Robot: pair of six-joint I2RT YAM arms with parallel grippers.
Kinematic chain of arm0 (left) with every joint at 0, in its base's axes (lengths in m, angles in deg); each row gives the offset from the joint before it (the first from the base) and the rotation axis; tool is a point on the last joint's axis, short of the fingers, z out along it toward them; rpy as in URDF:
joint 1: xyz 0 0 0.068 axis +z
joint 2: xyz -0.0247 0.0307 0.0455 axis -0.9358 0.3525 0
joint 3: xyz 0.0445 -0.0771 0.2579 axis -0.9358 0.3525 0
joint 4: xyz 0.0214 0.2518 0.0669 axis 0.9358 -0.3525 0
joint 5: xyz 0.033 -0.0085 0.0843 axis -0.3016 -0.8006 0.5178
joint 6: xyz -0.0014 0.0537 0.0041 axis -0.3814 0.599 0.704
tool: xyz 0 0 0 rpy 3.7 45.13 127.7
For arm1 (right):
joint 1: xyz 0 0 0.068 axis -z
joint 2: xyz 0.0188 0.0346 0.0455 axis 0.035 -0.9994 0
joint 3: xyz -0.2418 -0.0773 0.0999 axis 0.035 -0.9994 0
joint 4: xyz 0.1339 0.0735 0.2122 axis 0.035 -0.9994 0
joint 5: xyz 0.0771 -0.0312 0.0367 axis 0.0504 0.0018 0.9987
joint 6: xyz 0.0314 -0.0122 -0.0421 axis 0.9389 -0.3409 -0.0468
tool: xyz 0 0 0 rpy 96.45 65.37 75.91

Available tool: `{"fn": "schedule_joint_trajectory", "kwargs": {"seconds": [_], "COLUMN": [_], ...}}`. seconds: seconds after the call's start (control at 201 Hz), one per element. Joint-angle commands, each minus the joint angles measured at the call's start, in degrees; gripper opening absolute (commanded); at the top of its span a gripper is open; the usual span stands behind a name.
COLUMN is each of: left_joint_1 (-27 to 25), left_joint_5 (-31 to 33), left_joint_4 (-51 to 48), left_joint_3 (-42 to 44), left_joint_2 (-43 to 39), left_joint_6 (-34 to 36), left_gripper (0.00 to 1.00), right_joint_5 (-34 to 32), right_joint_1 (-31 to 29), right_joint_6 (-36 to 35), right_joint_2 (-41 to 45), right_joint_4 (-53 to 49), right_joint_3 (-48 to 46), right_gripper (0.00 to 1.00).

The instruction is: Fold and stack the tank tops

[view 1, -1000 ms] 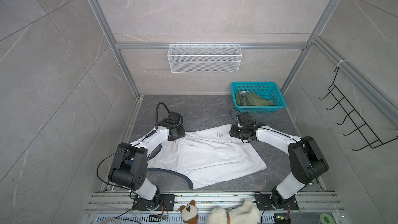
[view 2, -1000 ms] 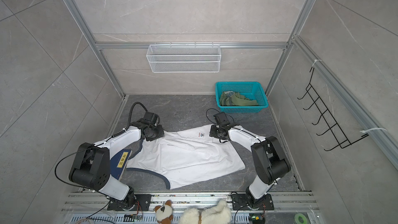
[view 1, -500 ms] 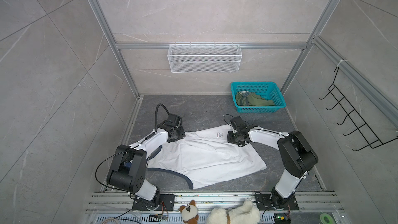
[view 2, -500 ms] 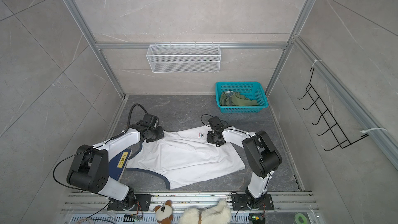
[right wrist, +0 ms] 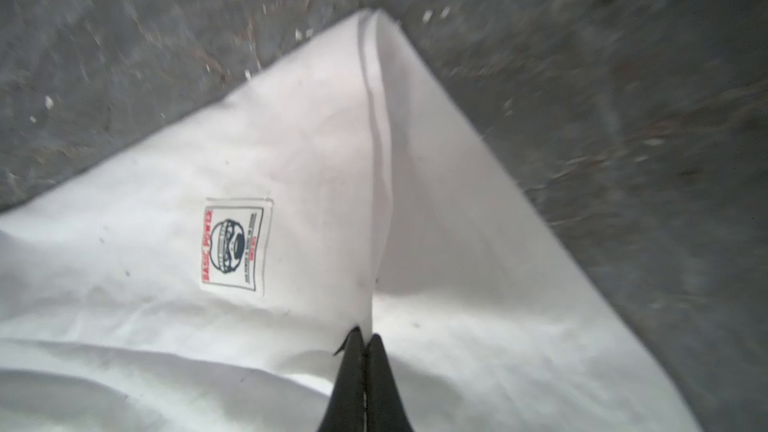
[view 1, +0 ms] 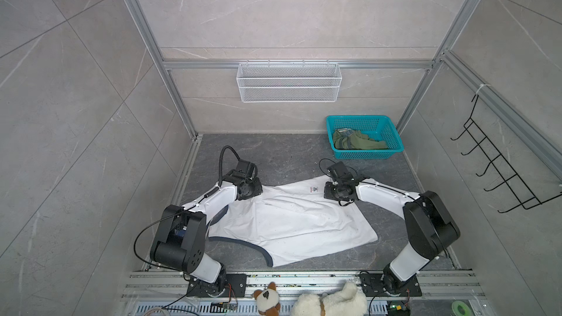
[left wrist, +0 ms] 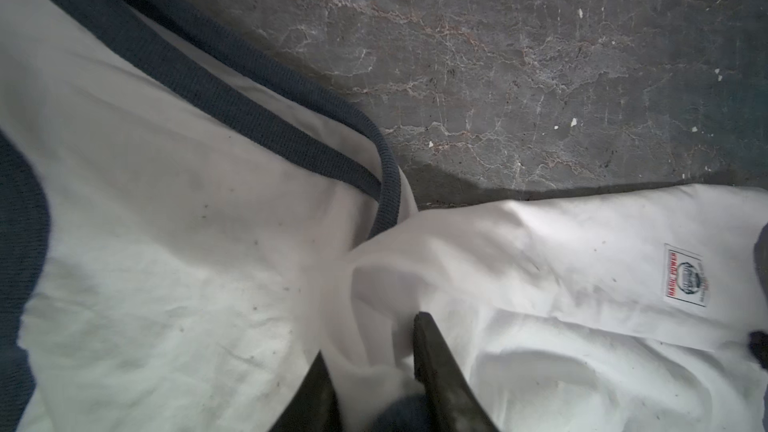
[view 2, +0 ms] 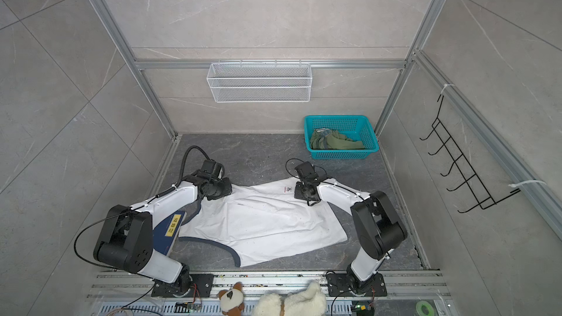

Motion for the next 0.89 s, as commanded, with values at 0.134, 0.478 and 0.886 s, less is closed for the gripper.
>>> {"fn": "schedule_joint_trajectory", "kwargs": {"seconds": [0.134, 0.478, 0.886], "left_joint_1": [-1.6, -2.0, -2.0], "left_joint_5": [-2.4, -9.0, -17.8], "left_joint_4": [1.7, 4.3, 9.5], "left_joint_3": [-4.2, -10.5, -9.6], "left_joint_2": [-0.6, 6.3, 6.6], "left_joint_6": [4.6, 7.3, 7.0], "left_gripper": [0.26, 0.5, 0.75], "right_joint_5": [-4.8, -1.6, 0.3], "right_joint_1": [9.3, 14.3, 14.7], "right_joint_6": [-3.4, -4.9, -5.8], "right_joint_2": [9.8, 11.7, 12.3], "right_joint_4": [-4.8, -5.1, -4.2], "right_joint_3": [1.7, 0.7, -1.1], "right_gripper": [0.0, 0.0, 0.0]}}
